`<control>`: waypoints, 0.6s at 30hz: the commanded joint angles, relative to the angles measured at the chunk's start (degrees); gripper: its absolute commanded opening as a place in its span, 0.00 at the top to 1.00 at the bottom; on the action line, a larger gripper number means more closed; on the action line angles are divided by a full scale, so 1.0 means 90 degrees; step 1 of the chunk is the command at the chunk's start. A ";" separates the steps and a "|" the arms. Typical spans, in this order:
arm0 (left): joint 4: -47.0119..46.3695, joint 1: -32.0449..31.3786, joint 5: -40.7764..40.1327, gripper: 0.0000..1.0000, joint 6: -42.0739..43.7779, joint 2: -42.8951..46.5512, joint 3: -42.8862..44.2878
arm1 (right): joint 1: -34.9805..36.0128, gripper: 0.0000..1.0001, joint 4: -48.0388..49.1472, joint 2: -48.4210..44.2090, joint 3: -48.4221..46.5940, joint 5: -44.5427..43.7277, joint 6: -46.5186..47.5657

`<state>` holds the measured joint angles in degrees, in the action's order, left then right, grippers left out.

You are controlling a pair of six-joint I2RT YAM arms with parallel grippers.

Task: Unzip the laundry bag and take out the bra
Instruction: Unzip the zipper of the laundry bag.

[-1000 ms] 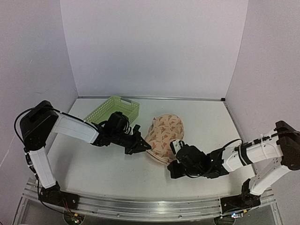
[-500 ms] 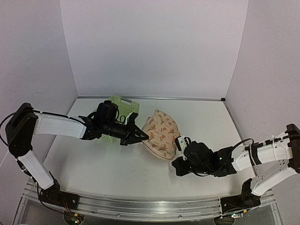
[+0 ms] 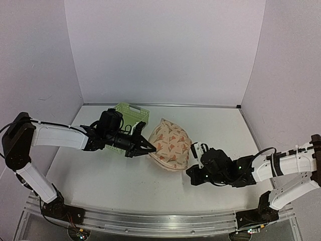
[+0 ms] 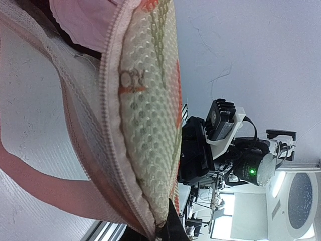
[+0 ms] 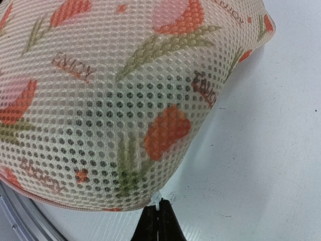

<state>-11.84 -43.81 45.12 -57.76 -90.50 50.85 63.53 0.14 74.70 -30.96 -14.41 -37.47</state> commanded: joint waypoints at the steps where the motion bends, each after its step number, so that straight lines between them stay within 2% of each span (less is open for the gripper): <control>1: -0.0143 0.0034 0.0301 1.00 0.0290 0.0290 0.0032 | -0.0113 1.00 -0.0271 -0.0095 0.0061 -0.0200 -0.0039; 3: -0.0119 0.0035 0.0139 1.00 0.0262 0.0239 0.0017 | -0.0108 0.98 -0.0278 -0.0069 0.0045 -0.0085 -0.0059; 14: -0.0106 0.0010 -0.0757 1.00 -0.0007 0.0002 -0.0111 | -0.0109 0.62 -0.0475 -0.0442 0.0032 0.0590 0.0379; 18: -0.0116 -0.0083 -0.0972 1.00 -0.0080 -0.0262 0.0055 | -0.0107 0.51 -0.0722 -0.0565 -0.0141 0.0536 0.0486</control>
<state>-9.17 -43.88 39.03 -58.13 -91.48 49.32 62.67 -4.80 71.94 -30.09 -10.00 -35.03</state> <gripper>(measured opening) 0.045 0.453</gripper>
